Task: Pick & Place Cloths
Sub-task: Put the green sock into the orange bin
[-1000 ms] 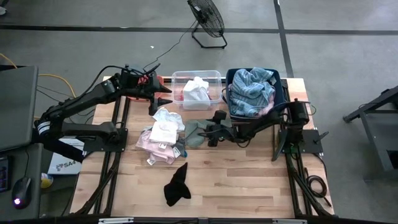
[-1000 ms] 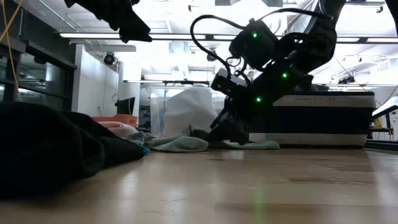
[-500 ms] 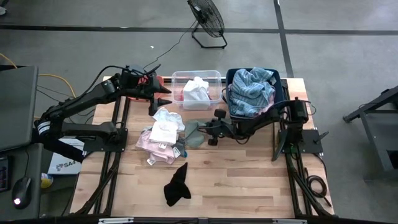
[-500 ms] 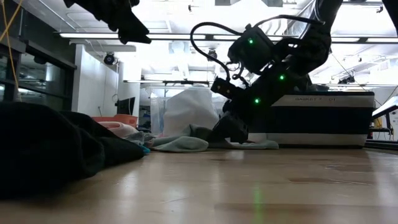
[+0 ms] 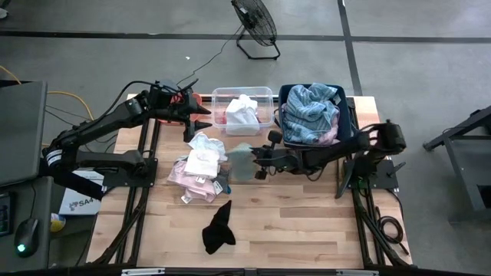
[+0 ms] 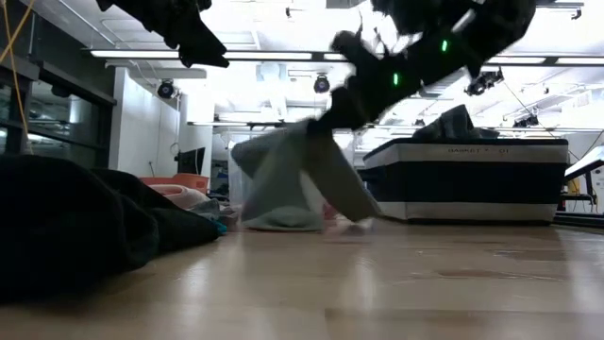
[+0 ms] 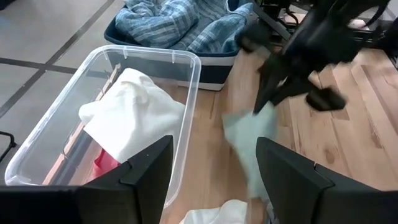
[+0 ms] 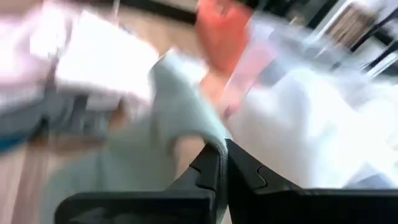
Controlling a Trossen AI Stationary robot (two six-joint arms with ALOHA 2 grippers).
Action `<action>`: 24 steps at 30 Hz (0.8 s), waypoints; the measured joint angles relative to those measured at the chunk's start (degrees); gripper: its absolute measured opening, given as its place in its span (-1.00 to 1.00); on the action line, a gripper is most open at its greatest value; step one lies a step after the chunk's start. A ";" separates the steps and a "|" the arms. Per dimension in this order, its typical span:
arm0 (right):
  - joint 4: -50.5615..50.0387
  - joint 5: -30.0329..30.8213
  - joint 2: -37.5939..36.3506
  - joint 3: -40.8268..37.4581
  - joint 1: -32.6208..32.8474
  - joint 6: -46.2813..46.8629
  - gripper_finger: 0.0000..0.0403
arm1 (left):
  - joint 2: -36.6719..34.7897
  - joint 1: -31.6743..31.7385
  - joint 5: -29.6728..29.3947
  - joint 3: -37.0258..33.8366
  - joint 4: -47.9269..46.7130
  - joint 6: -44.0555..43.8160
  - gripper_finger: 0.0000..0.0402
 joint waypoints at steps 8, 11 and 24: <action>2.53 3.59 -9.09 0.04 1.37 -2.35 -0.98 | 0.02 -0.01 4.23 -0.04 2.89 -0.48 0.13; 5.62 3.35 -10.93 0.02 1.48 -2.29 -0.98 | 0.02 -0.09 7.25 -0.04 4.51 -0.55 0.13; 18.33 3.13 -11.37 0.02 0.81 0.46 -0.98 | 1.66 -5.99 9.58 -0.02 7.26 2.22 0.13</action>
